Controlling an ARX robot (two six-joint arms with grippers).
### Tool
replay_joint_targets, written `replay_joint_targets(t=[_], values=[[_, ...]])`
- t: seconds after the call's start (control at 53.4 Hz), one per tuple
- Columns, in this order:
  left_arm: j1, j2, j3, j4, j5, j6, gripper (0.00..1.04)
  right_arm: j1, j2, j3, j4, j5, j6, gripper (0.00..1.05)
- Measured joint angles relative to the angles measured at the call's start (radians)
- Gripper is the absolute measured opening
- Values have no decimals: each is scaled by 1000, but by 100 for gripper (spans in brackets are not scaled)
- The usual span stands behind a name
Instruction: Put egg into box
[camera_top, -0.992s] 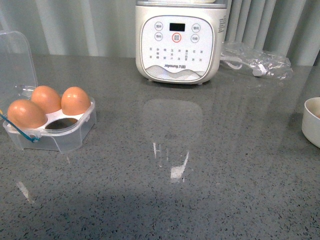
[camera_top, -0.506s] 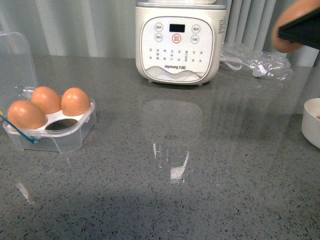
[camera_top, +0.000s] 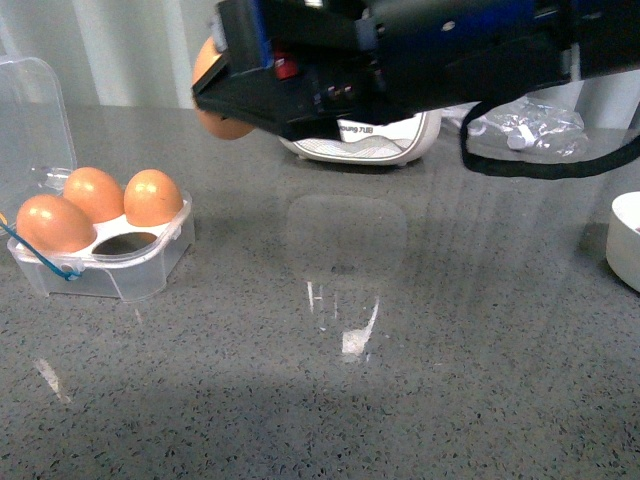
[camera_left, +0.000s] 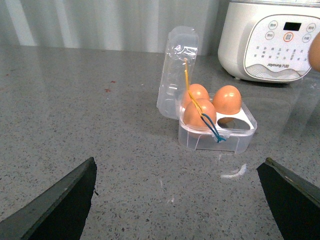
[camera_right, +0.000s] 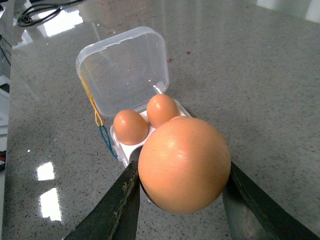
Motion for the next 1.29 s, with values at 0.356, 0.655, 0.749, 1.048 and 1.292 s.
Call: replay_joint_targets(t=[0.356,0.655,0.749,1.048,1.292], values=[[0,0,0,0,0,0,98,92,128,92,-37,15,-41,40],[0,0,0,0,0,0,98,136,202,175,-90,72,-92,40],[0,0,0,0,0,0,98,143,217,201,-104,79,-97,40],[0,0,0,0,0,0,98,158,245,238,-134,97,-123,40],[0,0,0,0,0,0,98,161,252,243,-136,102,-130,40]])
